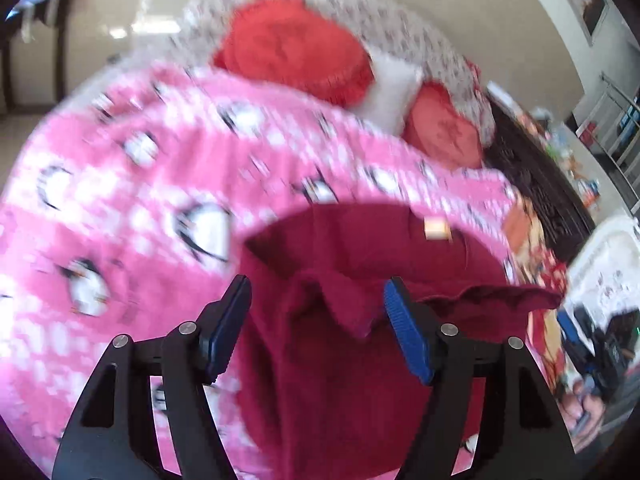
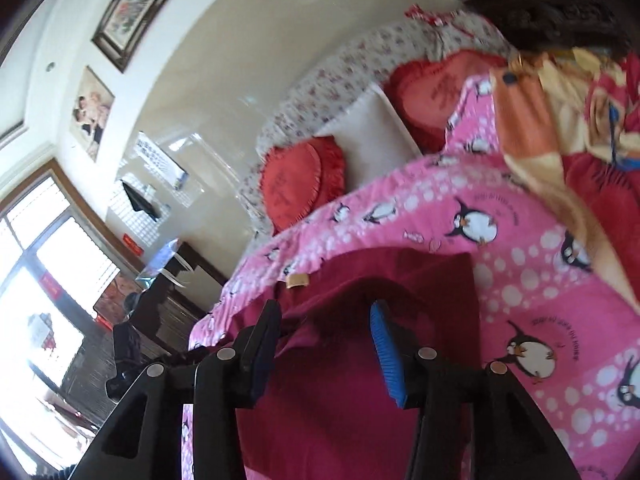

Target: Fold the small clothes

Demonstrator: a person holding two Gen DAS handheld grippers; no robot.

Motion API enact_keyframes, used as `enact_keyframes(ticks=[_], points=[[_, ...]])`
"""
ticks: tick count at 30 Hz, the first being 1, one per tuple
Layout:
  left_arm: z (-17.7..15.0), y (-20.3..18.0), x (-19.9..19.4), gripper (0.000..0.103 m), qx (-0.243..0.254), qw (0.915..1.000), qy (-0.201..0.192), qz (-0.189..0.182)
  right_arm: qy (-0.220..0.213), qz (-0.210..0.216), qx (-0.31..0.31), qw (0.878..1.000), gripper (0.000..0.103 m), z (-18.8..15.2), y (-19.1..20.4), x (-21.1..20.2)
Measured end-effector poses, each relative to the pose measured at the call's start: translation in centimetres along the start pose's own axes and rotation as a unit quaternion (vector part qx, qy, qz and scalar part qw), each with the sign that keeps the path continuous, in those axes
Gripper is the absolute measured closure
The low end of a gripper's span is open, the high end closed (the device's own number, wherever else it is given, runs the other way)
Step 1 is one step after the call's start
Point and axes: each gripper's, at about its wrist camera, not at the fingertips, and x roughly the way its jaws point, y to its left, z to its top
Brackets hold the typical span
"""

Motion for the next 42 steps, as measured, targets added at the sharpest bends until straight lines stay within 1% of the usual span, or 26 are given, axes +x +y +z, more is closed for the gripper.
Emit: enact_keyframes(ticks=[1, 2, 3, 4, 5, 6, 7, 9, 10, 11, 13, 14, 16, 17, 18, 19, 20, 21, 23, 25, 28, 31, 42], points=[[0.0, 0.0, -1.1, 0.034, -0.007, 0.9996, -0.027, 0.006, -0.001, -0.012, -0.011, 1.0, 0.059, -0.2, 0.3, -0.4], [-0.2, -0.4, -1.6, 0.034, -0.009, 0.9991, -0.041, 0.01, 0.006, -0.029, -0.029, 0.999, 0.059, -0.4, 0.5, -0.3], [-0.2, -0.9, -1.4, 0.034, -0.006, 0.9991, -0.042, 0.009, 0.022, -0.049, -0.047, 0.997, 0.059, -0.7, 0.7, 0.3], [-0.5, -1.9, -0.9, 0.034, 0.004, 0.9994, -0.034, 0.001, 0.038, -0.065, -0.059, 0.995, 0.059, -1.1, 1.0, 1.0], [-0.8, -3.2, 0.0, 0.034, 0.02, 0.9996, -0.019, -0.008, 0.06, -0.087, -0.078, 0.991, 0.059, -1.4, 1.4, 2.3], [-1.0, -4.0, 0.7, 0.034, 0.031, 0.9995, -0.009, -0.008, 0.071, -0.101, -0.092, 0.988, 0.059, -1.6, 1.9, 3.4], [-1.3, -5.5, 2.2, 0.034, 0.056, 0.9984, 0.004, 0.001, 0.077, -0.114, -0.102, 0.985, 0.059, -1.6, 2.3, 4.3], [-1.3, -7.2, 4.7, 0.034, 0.078, 0.9965, 0.022, 0.022, 0.084, -0.156, -0.111, 0.978, 0.059, -1.1, 2.7, 6.3], [-1.0, -7.8, 6.5, 0.034, 0.084, 0.995, 0.032, 0.042, 0.079, -0.16, -0.109, 0.978, 0.059, -0.6, 2.8, 7.2], [-0.9, -8.2, 7.2, 0.034, 0.085, 0.9944, 0.036, 0.051, 0.079, -0.158, -0.111, 0.978, 0.059, 0.0, 2.9, 8.2], [0.1, -8.5, 9.5, 0.034, 0.086, 0.9929, 0.032, 0.076, 0.089, -0.175, -0.125, 0.973, 0.059, 0.9, 3.0, 10.5], [0.2, -8.5, 9.9, 0.034, 0.09, 0.9921, 0.025, 0.084, 0.094, -0.176, -0.135, 0.971, 0.059, 1.2, 3.0, 11.6], [0.4, -8.0, 11.6, 0.034, 0.105, 0.9888, 0.009, 0.106, 0.107, -0.195, -0.146, 0.964, 0.059, 1.4, 2.3, 13.7], [0.3, -7.8, 12.0, 0.034, 0.105, 0.9888, 0.008, 0.106, 0.111, -0.202, -0.143, 0.963, 0.059, 1.5, 1.4, 14.7], [-0.2, -7.3, 12.2, 0.033, 0.108, 0.9896, -0.007, 0.095, 0.115, -0.203, -0.138, 0.963, 0.059, 1.4, 0.5, 15.5], [-0.9, -7.2, 12.1, 0.032, 0.118, 0.9885, -0.027, 0.091, 0.113, -0.2, -0.13, 0.964, 0.059, 1.3, -0.3, 15.9], [-1.6, -7.3, 12.1, 0.031, 0.131, 0.9862, -0.04, 0.092, 0.098, -0.194, -0.128, 0.968, 0.058, 1.1, -0.8, 15.8], [-2.6, -7.5, 12.2, 0.029, 0.152, 0.9821, -0.052, 0.098, 0.089, -0.193, -0.133, 0.968, 0.057, 0.8, -0.8, 15.7], [-2.8, -7.7, 12.2, 0.027, 0.159, 0.9805, -0.054, 0.101, 0.068, -0.197, -0.153, 0.966, 0.057, 0.1, -0.6, 15.7], [-2.5, -7.1, 12.3, 0.025, 0.147, 0.9842, -0.053, 0.083, 0.049, -0.201, -0.162, 0.965, 0.057, -0.6, -0.6, 15.6], [-2.4, -6.8, 12.3, 0.02, 0.14, 0.9865, -0.053, 0.067, 0.043, -0.204, -0.167, 0.964, 0.057, -0.7, -0.4, 15.7], [-2.5, -7.3, 12.5, 0.016, 0.151, 0.9848, -0.05, 0.071, 0.037, -0.212, -0.174, 0.961, 0.057, -0.8, -0.3, 15.9], [-2.4, -7.4, 12.7, 0.015, 0.151, 0.9846, -0.05, 0.072, 0.033, -0.202, -0.166, 0.965, 0.057, -0.8, -0.5, 15.8]])
